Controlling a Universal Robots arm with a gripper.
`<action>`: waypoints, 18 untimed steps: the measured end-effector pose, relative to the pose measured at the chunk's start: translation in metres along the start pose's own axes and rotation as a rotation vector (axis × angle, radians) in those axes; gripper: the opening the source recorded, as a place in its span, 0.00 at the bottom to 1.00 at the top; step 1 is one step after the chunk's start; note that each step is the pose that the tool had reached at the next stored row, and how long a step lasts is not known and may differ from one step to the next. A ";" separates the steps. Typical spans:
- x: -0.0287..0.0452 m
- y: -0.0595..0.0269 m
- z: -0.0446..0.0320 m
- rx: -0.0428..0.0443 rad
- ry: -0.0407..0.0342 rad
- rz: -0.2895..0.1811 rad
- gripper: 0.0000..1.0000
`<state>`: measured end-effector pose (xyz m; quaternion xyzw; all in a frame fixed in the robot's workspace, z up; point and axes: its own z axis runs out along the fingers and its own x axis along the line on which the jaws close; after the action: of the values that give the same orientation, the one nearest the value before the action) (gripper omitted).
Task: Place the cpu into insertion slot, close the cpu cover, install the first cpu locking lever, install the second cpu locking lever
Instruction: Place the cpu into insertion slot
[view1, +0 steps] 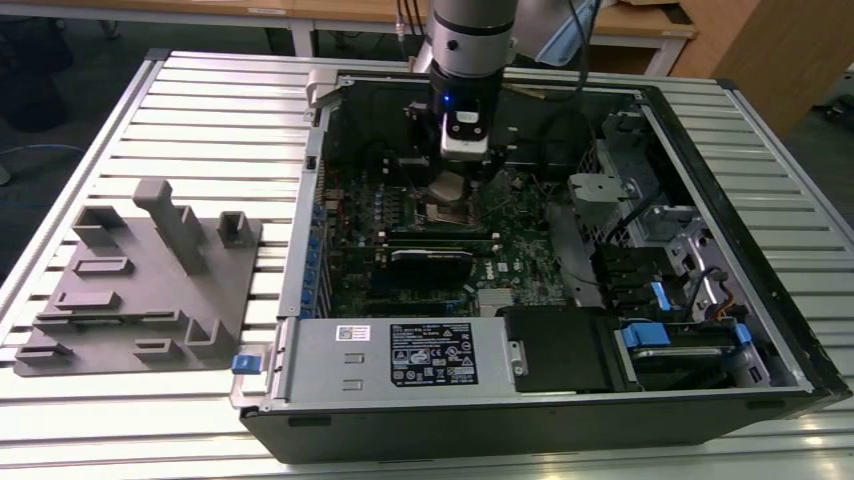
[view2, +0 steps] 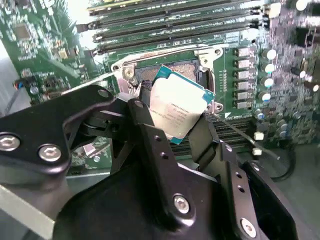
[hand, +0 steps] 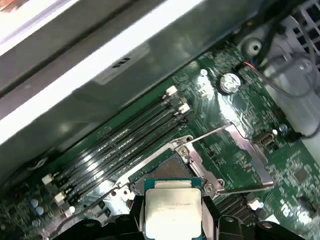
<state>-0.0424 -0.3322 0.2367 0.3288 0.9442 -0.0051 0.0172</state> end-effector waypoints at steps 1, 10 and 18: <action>0.0000 0.0000 0.0002 0.0017 0.0000 0.049 0.54; 0.0000 0.0000 0.0009 0.0077 -0.0003 0.216 0.54; 0.0001 0.0000 0.0015 0.0130 -0.0005 0.362 0.54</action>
<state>-0.0424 -0.3322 0.2352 0.4934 0.8696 -0.0081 0.0160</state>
